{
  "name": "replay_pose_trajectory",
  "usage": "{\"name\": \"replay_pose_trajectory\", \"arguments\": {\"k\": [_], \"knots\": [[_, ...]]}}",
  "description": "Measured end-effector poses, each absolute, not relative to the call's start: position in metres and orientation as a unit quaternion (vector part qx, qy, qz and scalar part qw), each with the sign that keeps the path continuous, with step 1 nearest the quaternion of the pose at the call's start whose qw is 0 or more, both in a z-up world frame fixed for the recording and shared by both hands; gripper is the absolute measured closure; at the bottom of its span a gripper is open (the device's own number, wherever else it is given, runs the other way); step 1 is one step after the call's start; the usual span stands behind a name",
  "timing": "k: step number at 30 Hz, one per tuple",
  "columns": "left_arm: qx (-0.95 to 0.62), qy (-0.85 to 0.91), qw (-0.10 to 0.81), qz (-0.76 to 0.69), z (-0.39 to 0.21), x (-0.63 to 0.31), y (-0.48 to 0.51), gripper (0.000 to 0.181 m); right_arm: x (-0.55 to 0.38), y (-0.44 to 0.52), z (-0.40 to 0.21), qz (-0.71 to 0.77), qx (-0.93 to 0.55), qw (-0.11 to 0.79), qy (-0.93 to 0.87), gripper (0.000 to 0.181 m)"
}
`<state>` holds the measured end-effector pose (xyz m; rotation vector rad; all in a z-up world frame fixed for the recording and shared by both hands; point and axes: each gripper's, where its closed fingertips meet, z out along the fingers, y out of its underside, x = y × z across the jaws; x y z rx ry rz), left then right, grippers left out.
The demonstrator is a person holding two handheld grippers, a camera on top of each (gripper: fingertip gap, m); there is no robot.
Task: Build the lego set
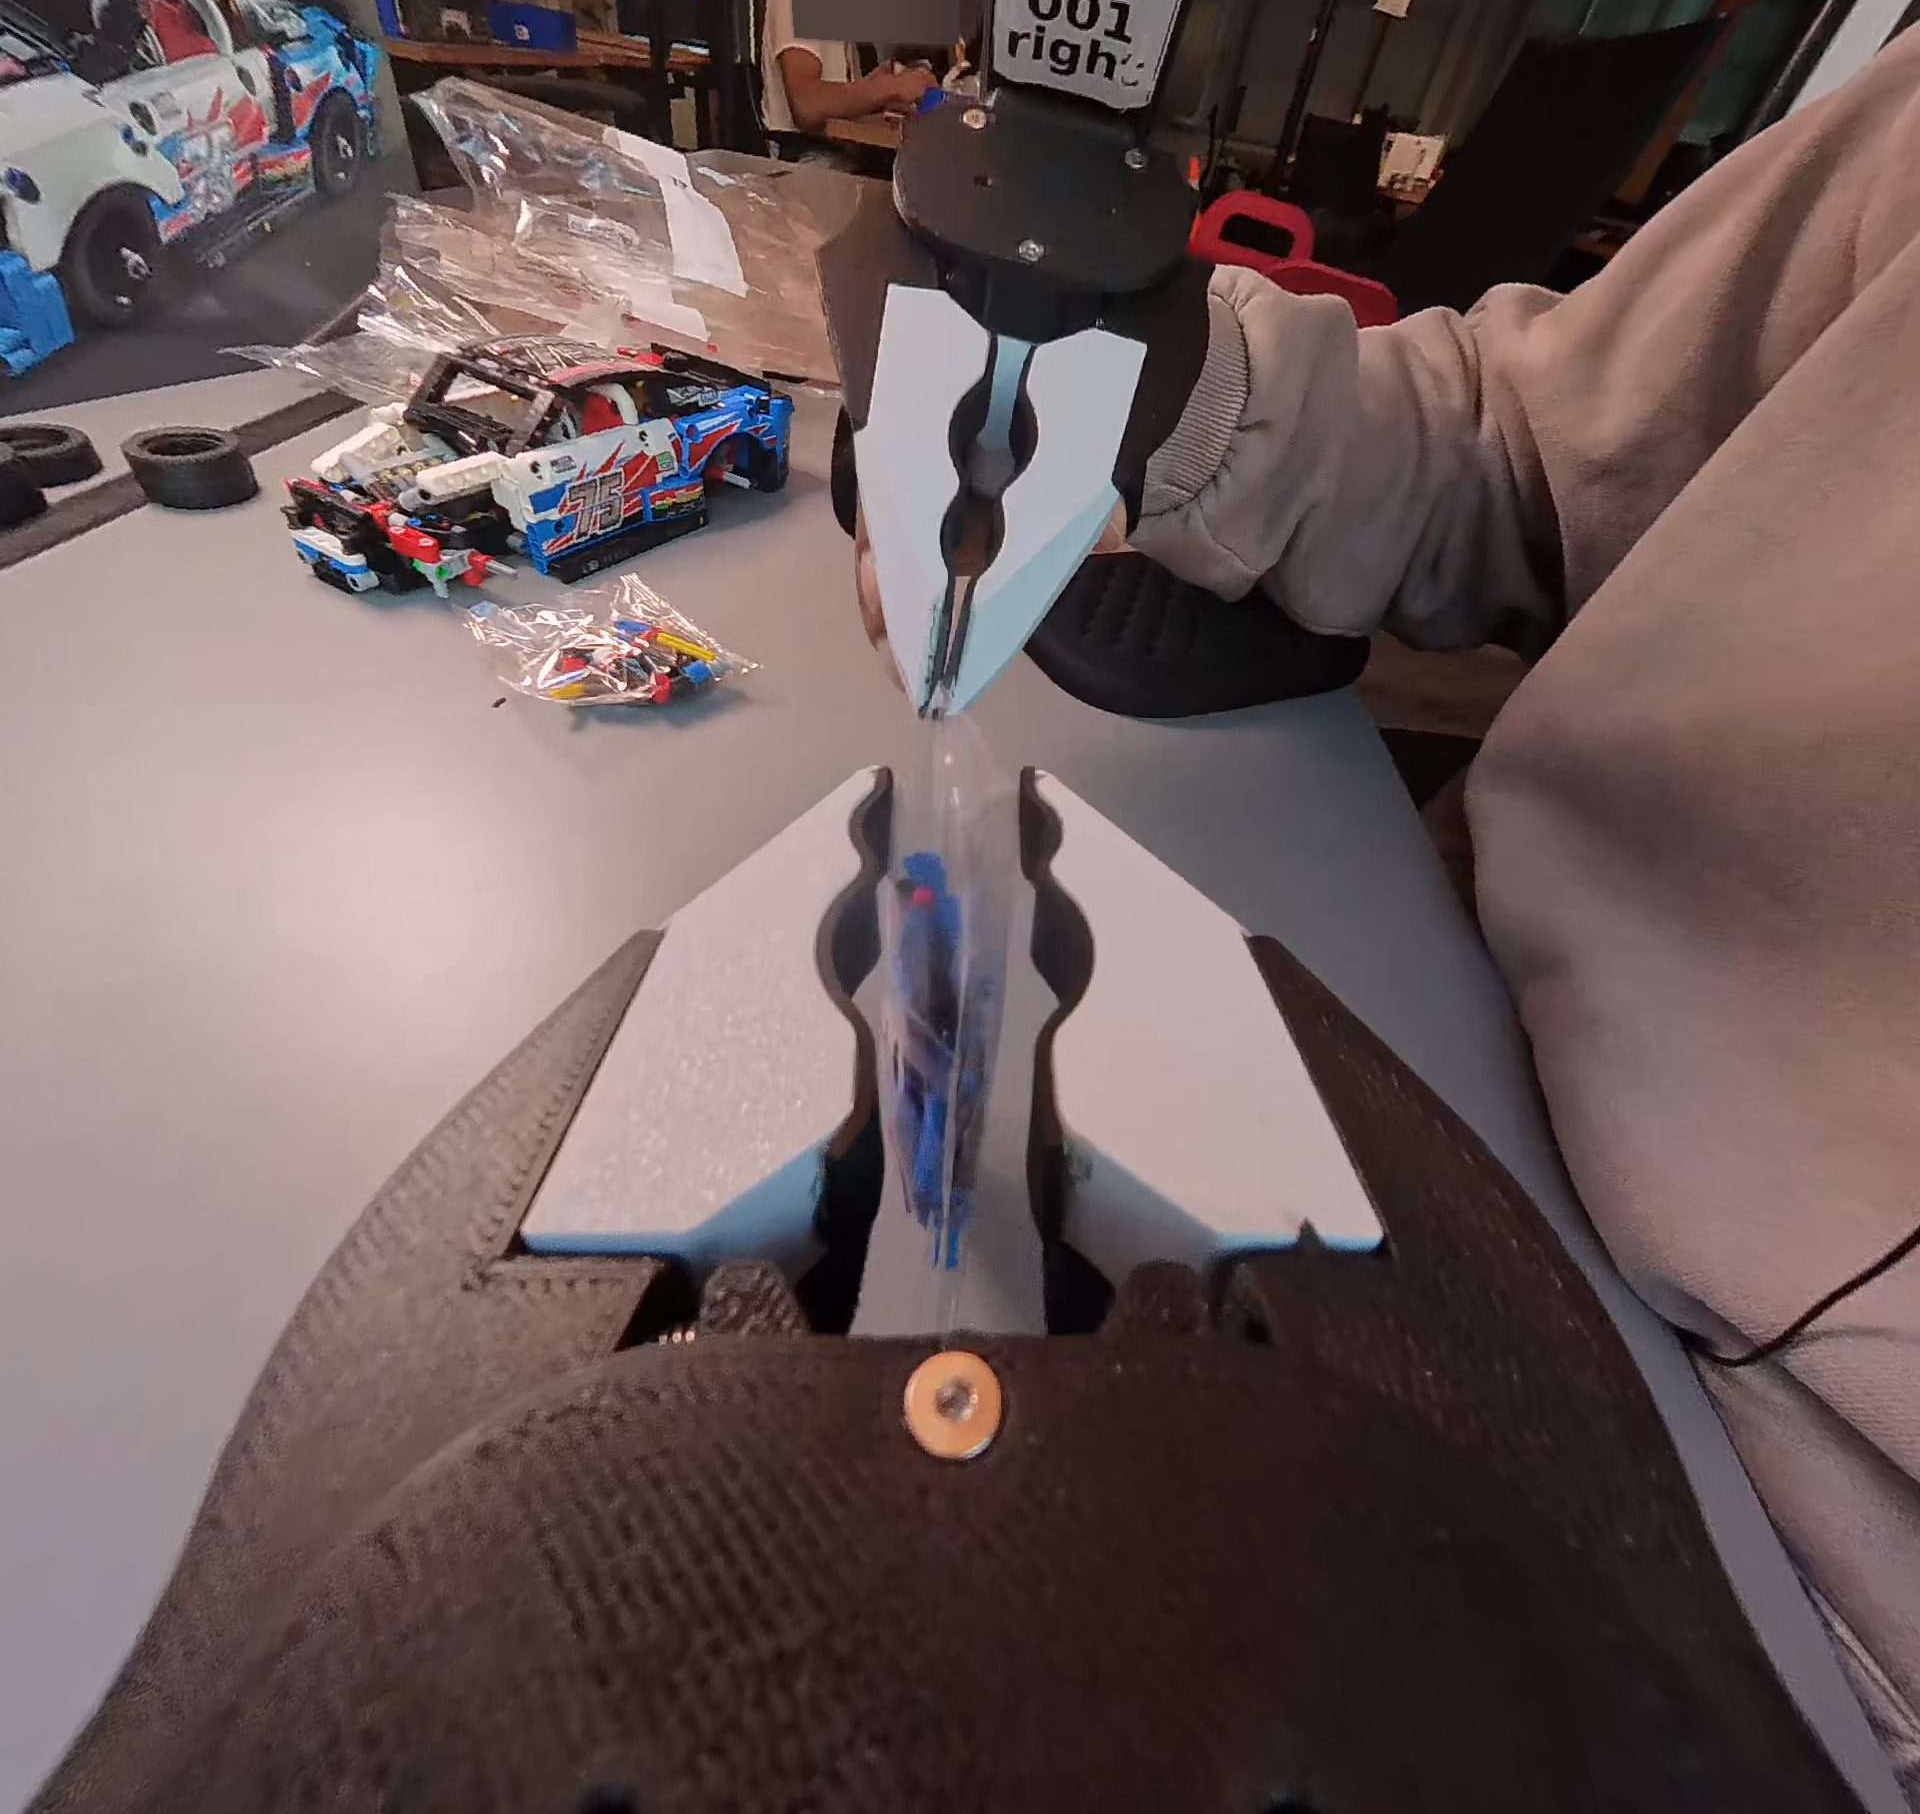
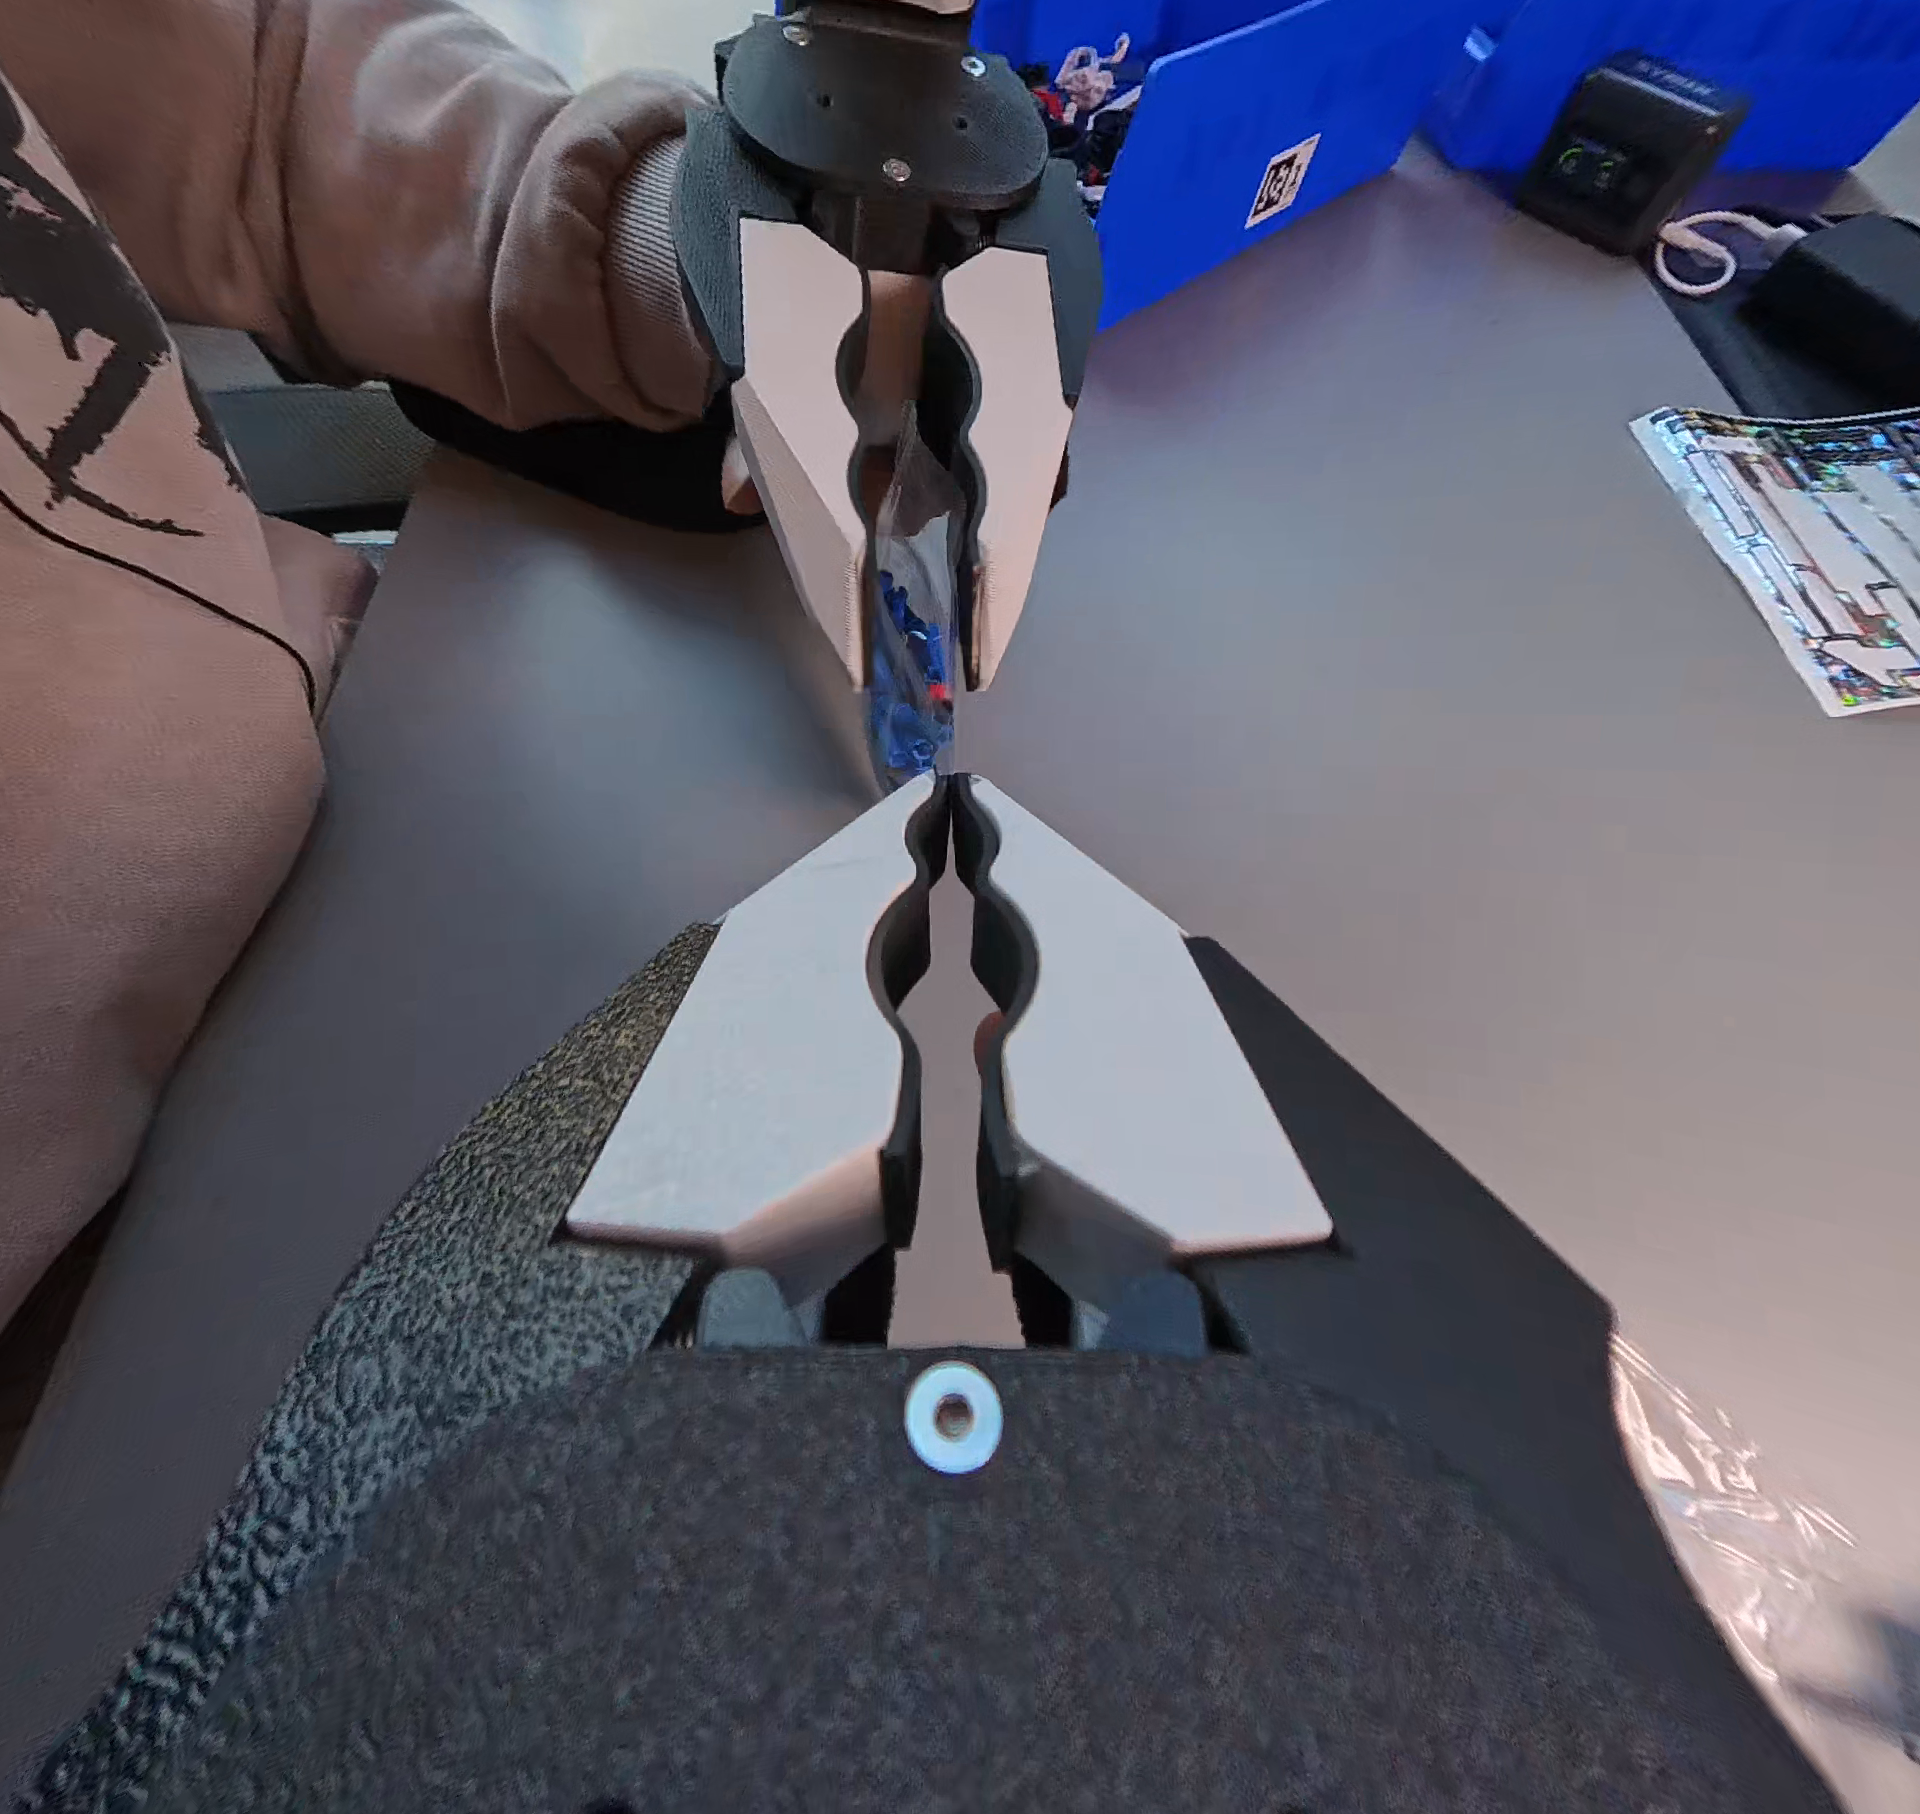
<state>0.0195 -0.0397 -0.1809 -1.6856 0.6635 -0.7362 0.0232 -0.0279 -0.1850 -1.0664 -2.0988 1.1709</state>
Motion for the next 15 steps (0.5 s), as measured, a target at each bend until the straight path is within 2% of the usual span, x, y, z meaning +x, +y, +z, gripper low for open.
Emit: {"name": "replay_pose_trajectory", "arguments": {"k": [2,3,6,10,15], "knots": [[-0.725,0.284,0.535,-0.329,-0.188,0.017,-0.042,0.143,0.026,-0.023,-0.185,0.429,-0.392,0.259,-0.772,0.181],[-0.732,0.287,0.525,-0.327,-0.192,0.016,-0.042,0.141,0.028,-0.021,-0.185,0.429,-0.395,0.258,-0.77,0.181],[-0.741,0.302,0.517,-0.305,-0.201,0.015,-0.041,0.148,0.031,-0.019,-0.187,0.438,-0.403,0.254,-0.762,0.181],[-0.759,0.317,0.509,-0.253,-0.213,0.013,-0.037,0.169,0.034,-0.013,-0.188,0.441,-0.413,0.254,-0.755,0.181],[-0.76,0.304,0.517,-0.249,-0.211,0.01,-0.034,0.176,0.03,-0.008,-0.183,0.434,-0.425,0.265,-0.749,0.181]]}}
